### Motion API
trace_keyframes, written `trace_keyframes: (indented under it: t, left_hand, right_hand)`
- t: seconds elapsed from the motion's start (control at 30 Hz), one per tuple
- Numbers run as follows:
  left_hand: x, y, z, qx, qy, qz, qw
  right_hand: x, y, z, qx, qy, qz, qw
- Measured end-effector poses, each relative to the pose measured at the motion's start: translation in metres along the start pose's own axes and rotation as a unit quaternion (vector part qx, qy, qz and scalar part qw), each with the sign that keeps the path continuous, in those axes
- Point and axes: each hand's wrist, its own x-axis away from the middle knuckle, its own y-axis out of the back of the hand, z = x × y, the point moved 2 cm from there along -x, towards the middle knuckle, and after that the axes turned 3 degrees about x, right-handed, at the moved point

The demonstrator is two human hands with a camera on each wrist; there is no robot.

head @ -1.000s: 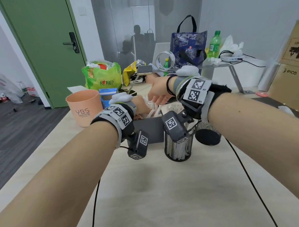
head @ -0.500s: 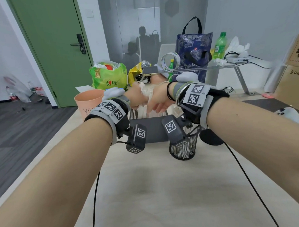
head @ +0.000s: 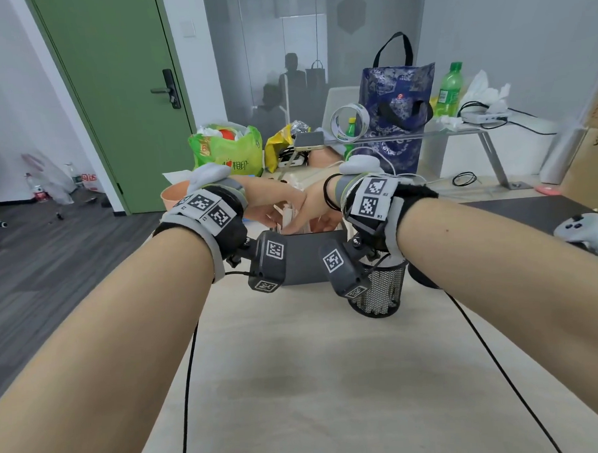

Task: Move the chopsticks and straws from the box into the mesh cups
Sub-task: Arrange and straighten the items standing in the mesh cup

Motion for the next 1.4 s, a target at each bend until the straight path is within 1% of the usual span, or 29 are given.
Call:
trace_keyframes:
  t: [0.13,0.23,0.3,0.43,0.47,0.53,0.63,0.7,0.8,0.97,1.03,1.13,1.2,1.27,1.33,1.4]
  left_hand:
    - [-0.003,0.004,0.005,0.014,-0.023,-0.036,0.999]
    - [-0.003,0.005,0.008,0.011,-0.021,-0.049,0.999]
    - [-0.004,0.005,0.009,0.019,-0.020,-0.055,0.998]
    - [-0.005,0.002,0.007,0.013,-0.034,-0.052,0.998]
    - [-0.004,0.001,0.006,0.020,-0.041,-0.056,0.997]
    - [-0.002,0.003,0.003,0.037,-0.060,-0.074,0.995]
    - [0.003,0.007,-0.004,0.056,-0.107,-0.106,0.987]
    - [0.006,0.008,-0.008,0.081,-0.138,-0.099,0.982]
    - [0.006,0.006,-0.007,0.107,-0.139,-0.083,0.981]
    - [0.000,0.004,-0.006,0.132,-0.111,-0.108,0.979]
    - [-0.001,-0.002,-0.006,0.107,-0.087,-0.107,0.985]
    - [-0.006,-0.014,-0.001,0.018,-0.043,-0.095,0.994]
    - [-0.010,-0.019,0.000,-0.024,-0.032,-0.091,0.995]
    - [-0.010,-0.021,-0.002,-0.083,-0.035,-0.111,0.990]
    - [-0.013,-0.022,-0.004,-0.147,-0.038,-0.147,0.977]
    - [-0.016,-0.023,-0.007,-0.161,-0.041,-0.178,0.970]
  right_hand:
    - [-0.002,-0.006,0.010,0.007,0.005,-0.019,1.000]
    - [0.002,-0.007,0.012,0.024,0.023,-0.017,0.999]
    - [0.003,-0.011,0.013,0.009,0.037,-0.020,0.999]
    - [-0.009,-0.017,0.014,-0.051,0.005,0.000,0.999]
    - [-0.008,-0.017,0.014,-0.061,0.008,-0.015,0.998]
    - [-0.003,-0.011,0.013,-0.081,0.023,-0.068,0.994]
    - [0.003,0.000,0.008,-0.080,0.040,-0.146,0.985]
    - [0.007,0.006,0.006,-0.074,0.051,-0.184,0.979]
    - [0.013,0.013,0.000,-0.096,0.043,-0.205,0.973]
    - [0.027,0.031,-0.008,-0.171,0.033,-0.244,0.954]
    - [0.030,0.032,-0.010,-0.192,0.032,-0.243,0.950]
    - [0.029,0.031,-0.016,-0.225,0.045,-0.253,0.940]
    - [0.031,0.034,-0.019,-0.237,0.058,-0.264,0.933]
    - [0.034,0.037,-0.019,-0.251,0.075,-0.270,0.927]
    - [0.037,0.038,-0.019,-0.252,0.082,-0.280,0.923]
    - [0.039,0.039,-0.018,-0.240,0.088,-0.289,0.922]
